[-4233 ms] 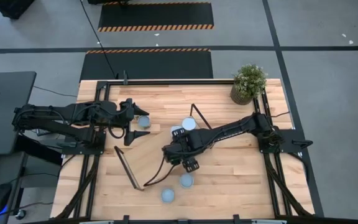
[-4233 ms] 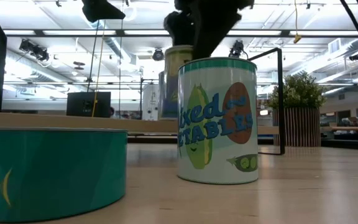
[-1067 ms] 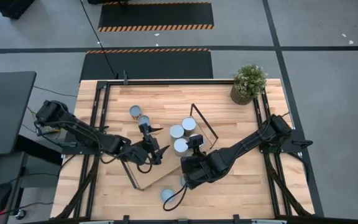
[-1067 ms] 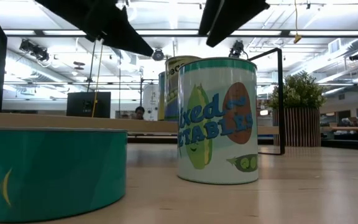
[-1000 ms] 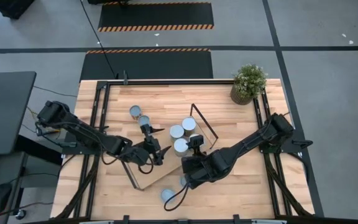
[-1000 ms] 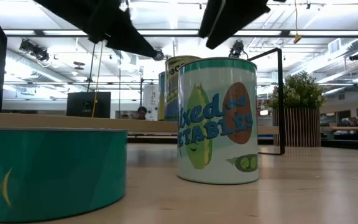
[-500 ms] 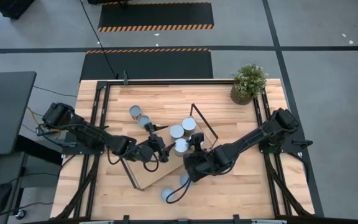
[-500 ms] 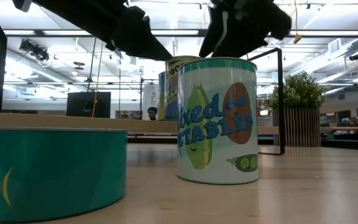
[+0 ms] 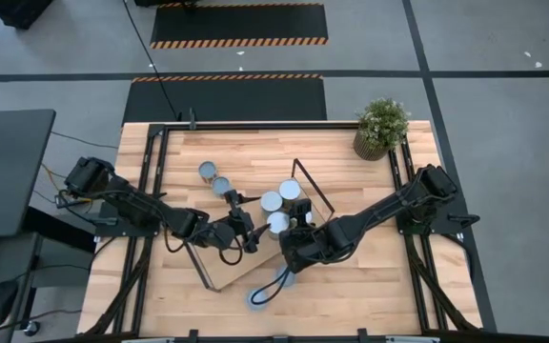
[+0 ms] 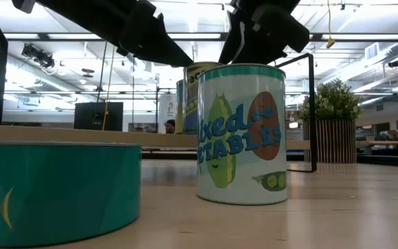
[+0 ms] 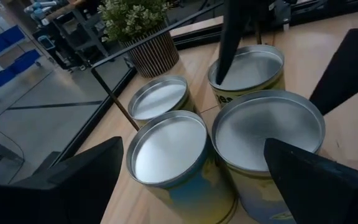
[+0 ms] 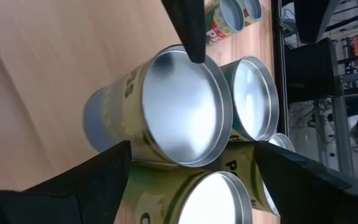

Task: Pick and place cans onto a shelf
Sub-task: Put the canned peas on the shelf

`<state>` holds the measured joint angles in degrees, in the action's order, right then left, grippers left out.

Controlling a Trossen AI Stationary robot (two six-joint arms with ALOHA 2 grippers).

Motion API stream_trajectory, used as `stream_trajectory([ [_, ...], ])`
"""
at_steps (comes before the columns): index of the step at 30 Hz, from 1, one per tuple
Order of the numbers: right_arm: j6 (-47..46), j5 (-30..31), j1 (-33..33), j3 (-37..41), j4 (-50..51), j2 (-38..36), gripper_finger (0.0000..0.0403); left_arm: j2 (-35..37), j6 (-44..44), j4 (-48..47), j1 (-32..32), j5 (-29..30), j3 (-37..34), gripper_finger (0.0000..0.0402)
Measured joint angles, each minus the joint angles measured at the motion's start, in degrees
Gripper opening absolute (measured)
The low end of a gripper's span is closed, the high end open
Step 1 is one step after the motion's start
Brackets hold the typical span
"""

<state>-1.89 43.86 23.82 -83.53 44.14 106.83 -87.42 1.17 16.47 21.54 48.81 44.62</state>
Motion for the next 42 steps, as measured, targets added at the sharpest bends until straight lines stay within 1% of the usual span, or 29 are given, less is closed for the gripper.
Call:
stream_trajectory([
  [5,0.00,0.06,0.02,0.00,0.04,0.00,0.0349,0.00,-0.41,0.04,0.00,-1.04,0.00,0.0396],
  [13,0.22,2.54,0.01,0.00,0.20,0.00,0.0349,0.00,-1.85,0.00,0.33,-1.69,0.02,0.0396],
  [16,0.03,2.64,-0.01,0.00,0.16,0.00,0.0349,0.00,-2.05,0.11,0.35,-2.64,0.02,0.0396],
  [23,-0.94,1.95,0.06,-0.01,0.11,-0.33,0.0349,0.02,-1.97,-0.39,0.68,-2.66,0.96,0.0396],
  [28,-2.48,-2.22,0.17,-1.14,0.35,-0.87,0.0349,0.04,0.78,-4.13,0.92,-1.97,4.08,0.0396],
  [31,-2.45,-4.24,0.43,-1.18,-0.15,-0.86,0.0349,0.04,2.07,-7.42,0.90,0.61,5.82,0.0396],
  [34,-2.46,-4.42,0.65,-1.22,-1.24,-0.85,0.0349,0.04,2.54,-10.40,0.87,2.53,6.45,0.0396],
  [42,1.54,-4.16,0.95,0.12,-6.81,-0.76,0.0349,0.04,0.63,-15.04,0.24,2.01,6.45,0.0396],
])
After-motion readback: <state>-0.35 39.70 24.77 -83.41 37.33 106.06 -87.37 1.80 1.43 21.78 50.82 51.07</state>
